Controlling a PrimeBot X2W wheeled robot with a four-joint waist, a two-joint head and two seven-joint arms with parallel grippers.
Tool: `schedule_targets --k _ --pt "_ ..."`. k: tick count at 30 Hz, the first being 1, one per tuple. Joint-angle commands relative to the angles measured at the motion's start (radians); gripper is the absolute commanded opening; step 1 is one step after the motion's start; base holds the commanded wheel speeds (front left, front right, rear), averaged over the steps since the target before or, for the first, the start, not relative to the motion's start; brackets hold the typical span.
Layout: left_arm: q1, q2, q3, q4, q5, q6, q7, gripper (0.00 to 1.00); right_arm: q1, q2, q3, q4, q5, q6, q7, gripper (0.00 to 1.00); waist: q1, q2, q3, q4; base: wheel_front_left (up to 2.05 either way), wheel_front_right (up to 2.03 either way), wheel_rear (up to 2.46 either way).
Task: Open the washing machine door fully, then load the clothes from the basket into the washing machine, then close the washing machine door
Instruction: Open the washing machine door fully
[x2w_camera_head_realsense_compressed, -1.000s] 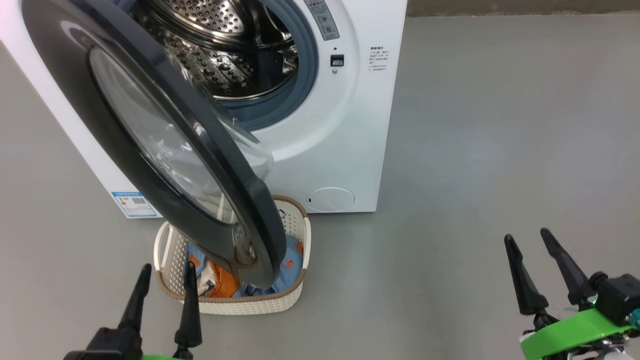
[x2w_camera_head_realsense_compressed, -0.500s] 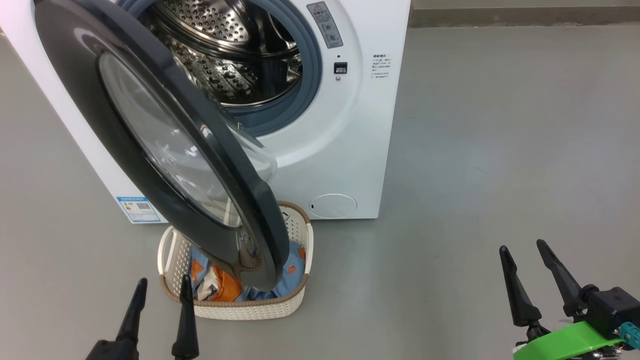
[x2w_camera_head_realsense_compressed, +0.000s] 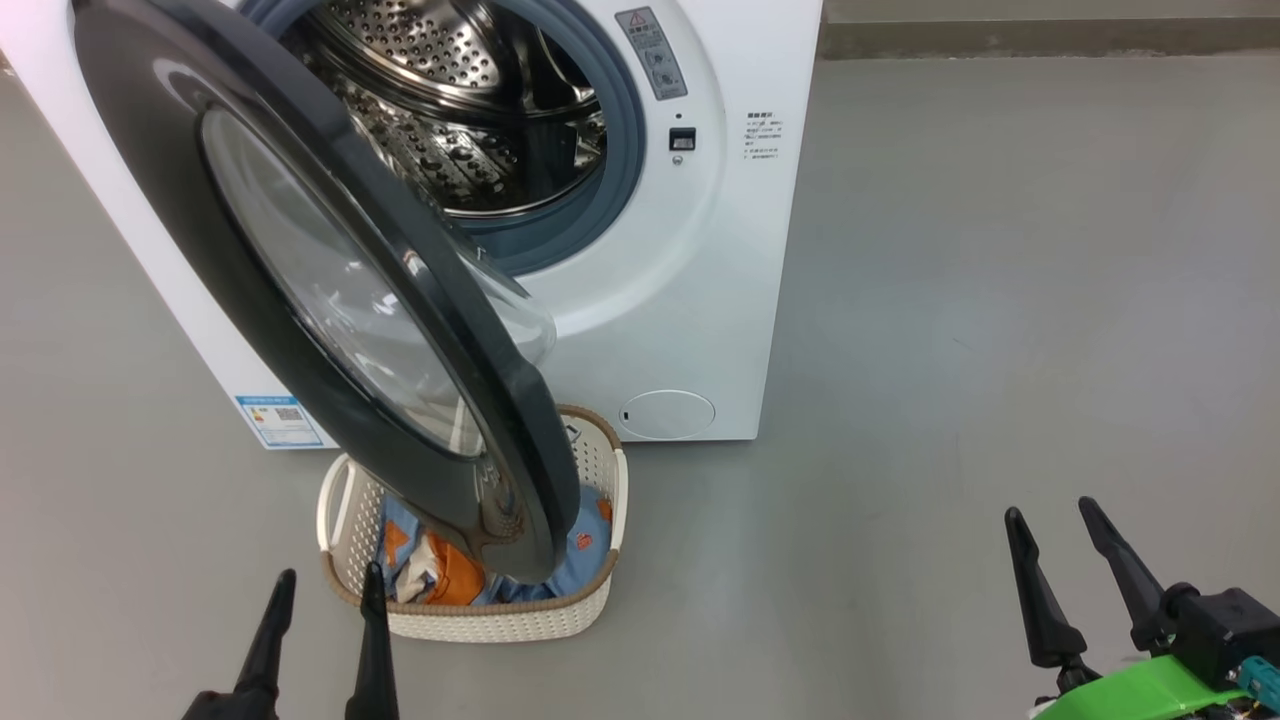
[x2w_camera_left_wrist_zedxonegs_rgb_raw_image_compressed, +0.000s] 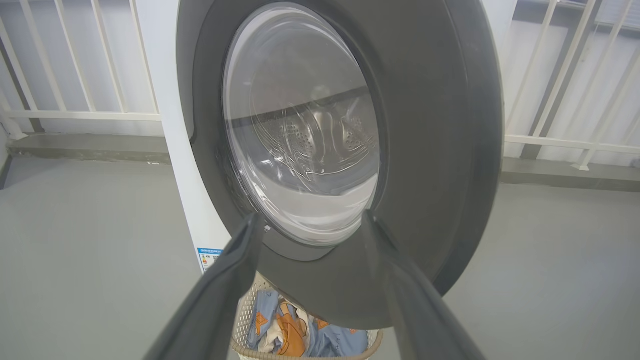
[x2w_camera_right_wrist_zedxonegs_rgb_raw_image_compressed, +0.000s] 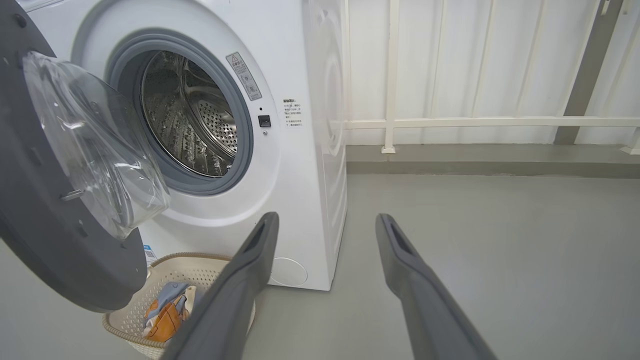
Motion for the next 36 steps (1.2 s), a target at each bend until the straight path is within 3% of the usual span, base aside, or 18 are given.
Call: schedule_targets --k 1,26,27,29,36 --pt "-0.025 0.011 0.031 -0.021 -0.006 0.005 -0.006 1.0 0.002 -0.009 0.024 -0.018 -0.015 0.002 -0.012 1.0 0.0 -0.0001 -0.002 0.002 0.0 0.0 0.0" --pt "-0.037 0.011 0.029 0.0 -0.01 -0.013 -0.006 1.0 0.007 0.013 0.012 0.002 -0.035 0.002 -0.012 1.0 0.0 -0.0001 -0.003 0.011 0.0 0.0 0.0" --pt "-0.037 0.011 0.027 0.001 -0.012 -0.013 -0.006 0.89 0.006 0.014 0.011 0.002 -0.035 0.002 -0.012 1.0 0.0 -0.0001 -0.003 0.011 0.0 0.0 0.0" --pt "-0.039 0.011 0.027 0.003 -0.014 -0.015 -0.006 0.0 0.006 0.014 0.01 0.003 -0.035 0.002 -0.012 1.0 0.0 -0.0001 -0.002 0.011 0.0 0.0 0.0" --pt "-0.05 0.011 0.028 -0.018 -0.027 -0.022 -0.006 0.0 0.002 0.016 0.004 0.004 -0.031 0.002 -0.012 1.0 0.0 -0.0001 0.001 0.012 0.0 0.0 0.0"
